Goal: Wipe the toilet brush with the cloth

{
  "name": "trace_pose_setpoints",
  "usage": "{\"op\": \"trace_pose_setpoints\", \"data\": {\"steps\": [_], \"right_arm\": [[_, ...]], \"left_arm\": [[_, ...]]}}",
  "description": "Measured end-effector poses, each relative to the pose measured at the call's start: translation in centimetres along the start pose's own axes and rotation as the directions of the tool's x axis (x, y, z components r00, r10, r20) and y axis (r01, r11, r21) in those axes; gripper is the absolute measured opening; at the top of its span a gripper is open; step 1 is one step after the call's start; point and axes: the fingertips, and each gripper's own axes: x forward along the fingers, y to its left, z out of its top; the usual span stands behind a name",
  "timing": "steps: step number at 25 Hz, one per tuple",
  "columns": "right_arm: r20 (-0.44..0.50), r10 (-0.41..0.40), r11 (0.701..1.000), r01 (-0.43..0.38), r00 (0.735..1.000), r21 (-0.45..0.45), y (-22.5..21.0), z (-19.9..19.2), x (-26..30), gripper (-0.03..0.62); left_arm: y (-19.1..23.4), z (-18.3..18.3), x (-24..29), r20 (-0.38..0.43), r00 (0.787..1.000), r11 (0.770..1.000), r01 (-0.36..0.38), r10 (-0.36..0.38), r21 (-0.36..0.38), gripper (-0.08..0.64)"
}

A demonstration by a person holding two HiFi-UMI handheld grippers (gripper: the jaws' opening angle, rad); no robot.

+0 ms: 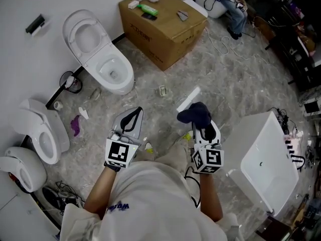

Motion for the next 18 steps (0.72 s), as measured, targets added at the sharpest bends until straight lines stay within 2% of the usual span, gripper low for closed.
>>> {"op": "trace_pose_setpoints", "data": {"steps": [13, 18], "right_arm": [[-0.003, 0.02, 1.0, -0.02, 1.0, -0.015, 1.4, 0.4, 0.7, 0.16], [-0.022, 0.025, 1.0, -0.025, 0.999, -0.017, 2.0, 0.0, 0.9, 0.16]], "left_arm": [[0.8, 0.1, -0.3, 0.009, 1.0, 1.0, -0.011, 0.011, -0.003, 0.0], [1.3, -0.2, -0.5, 0.018, 1.0, 0.998, -0.015, 0.016, -0.055, 0.0]]}}
